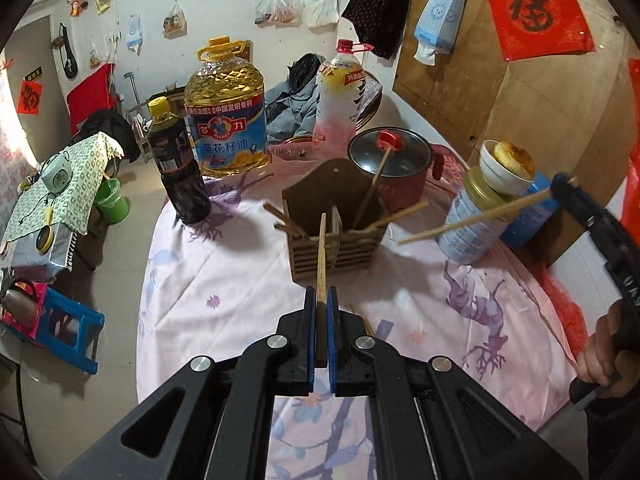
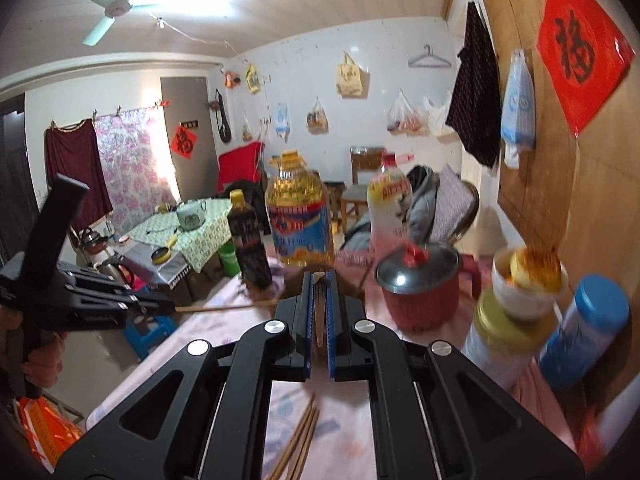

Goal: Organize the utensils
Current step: 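Lift the left gripper's chopstick to the wooden holder while the right gripper carries its chopstick there, then open the left gripper over the holder while the right gripper releases its chopstick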

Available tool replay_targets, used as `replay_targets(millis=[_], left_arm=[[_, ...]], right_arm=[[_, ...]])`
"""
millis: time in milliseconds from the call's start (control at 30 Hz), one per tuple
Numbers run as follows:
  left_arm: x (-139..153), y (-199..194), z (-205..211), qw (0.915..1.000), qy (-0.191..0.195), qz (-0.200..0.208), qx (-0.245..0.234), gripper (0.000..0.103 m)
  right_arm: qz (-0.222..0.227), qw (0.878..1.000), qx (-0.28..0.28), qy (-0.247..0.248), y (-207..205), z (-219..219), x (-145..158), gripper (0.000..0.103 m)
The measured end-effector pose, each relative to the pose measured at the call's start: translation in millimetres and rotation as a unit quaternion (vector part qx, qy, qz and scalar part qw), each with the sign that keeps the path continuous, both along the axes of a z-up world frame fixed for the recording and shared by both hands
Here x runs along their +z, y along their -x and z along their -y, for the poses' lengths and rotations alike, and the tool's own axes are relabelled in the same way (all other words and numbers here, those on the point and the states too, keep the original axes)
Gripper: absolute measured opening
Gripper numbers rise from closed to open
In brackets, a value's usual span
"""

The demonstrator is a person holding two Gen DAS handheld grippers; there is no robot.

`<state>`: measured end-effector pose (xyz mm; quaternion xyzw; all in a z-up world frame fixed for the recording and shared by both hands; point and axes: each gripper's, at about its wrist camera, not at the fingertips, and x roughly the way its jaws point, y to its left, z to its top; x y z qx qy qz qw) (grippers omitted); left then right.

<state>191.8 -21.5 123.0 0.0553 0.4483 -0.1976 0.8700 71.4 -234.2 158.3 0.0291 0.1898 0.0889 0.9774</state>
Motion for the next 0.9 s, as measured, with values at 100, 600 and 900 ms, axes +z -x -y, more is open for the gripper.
replay_targets(millis=[100,600,900], left_arm=[[-5.4,-25.5,5.3,0.9998,-0.012,-0.015,-0.001,0.005],[-20.6,-98.1,11.9,0.9983,-0.016,-0.008,0.055,0.068],[-52.6,-58.4,-26.2,0.9927,0.002,-0.009,0.120,0.083]], right_arm=[[0.003,1.000,0.000,-0.002,-22.7,1.0,5.6,0.007],[-0.047,0.999,0.000,0.027,-115.7,-10.0,-32.2,0.012],[-0.091,0.996,-0.016,0.009,-69.6,4.3,-76.5,0.045]])
